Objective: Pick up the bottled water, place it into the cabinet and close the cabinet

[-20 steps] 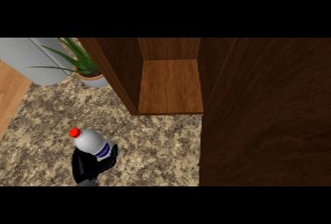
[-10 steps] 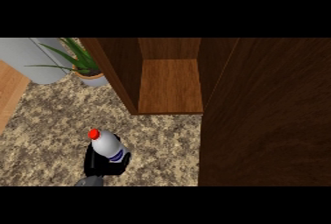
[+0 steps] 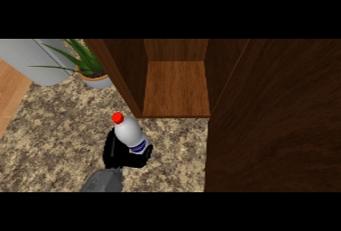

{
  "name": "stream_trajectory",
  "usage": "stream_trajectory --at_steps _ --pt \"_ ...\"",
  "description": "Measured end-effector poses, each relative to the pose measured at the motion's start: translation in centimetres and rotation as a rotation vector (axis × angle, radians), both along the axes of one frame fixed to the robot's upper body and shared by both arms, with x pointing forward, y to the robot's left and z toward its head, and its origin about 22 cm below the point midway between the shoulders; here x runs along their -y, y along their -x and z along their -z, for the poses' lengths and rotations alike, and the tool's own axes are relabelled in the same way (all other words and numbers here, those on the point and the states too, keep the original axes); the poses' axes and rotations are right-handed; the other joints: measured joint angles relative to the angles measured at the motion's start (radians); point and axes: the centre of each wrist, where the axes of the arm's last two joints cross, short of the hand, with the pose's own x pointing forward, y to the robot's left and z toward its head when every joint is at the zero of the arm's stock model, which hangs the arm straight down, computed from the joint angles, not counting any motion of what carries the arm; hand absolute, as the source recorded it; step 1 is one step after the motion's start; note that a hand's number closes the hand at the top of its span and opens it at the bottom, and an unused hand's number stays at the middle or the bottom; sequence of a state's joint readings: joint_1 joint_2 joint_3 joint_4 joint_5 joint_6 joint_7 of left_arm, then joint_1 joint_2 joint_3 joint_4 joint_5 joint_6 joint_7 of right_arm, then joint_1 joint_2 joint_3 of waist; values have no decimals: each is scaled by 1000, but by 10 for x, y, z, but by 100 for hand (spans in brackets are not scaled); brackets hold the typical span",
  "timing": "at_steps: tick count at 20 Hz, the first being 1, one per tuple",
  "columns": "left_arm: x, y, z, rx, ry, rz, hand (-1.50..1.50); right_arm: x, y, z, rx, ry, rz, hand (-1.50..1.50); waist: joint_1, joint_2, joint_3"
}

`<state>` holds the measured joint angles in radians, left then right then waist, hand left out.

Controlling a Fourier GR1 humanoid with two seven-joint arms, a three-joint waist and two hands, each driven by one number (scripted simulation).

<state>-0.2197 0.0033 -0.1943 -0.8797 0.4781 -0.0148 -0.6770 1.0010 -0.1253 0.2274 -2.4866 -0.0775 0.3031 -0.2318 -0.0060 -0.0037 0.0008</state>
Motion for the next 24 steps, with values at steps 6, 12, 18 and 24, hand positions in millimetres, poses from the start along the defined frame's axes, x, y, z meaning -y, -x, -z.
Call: stream_trajectory --at_steps 6,12,18,24 --pt "31 -27 -45 37 -84 11 150 0 -3 2 3 -7 5 -150 -4 1 0" --pt "64 -51 -84 68 -155 13 150 3 -1 3 8 -7 9 -150 -14 2 -1" --pt "92 -83 -118 63 -248 -4 150 9 -5 4 25 13 13 -150 -24 5 -1" --pt "102 -115 -137 12 -307 -60 150 10 -9 3 34 11 4 -150 -36 10 -1"
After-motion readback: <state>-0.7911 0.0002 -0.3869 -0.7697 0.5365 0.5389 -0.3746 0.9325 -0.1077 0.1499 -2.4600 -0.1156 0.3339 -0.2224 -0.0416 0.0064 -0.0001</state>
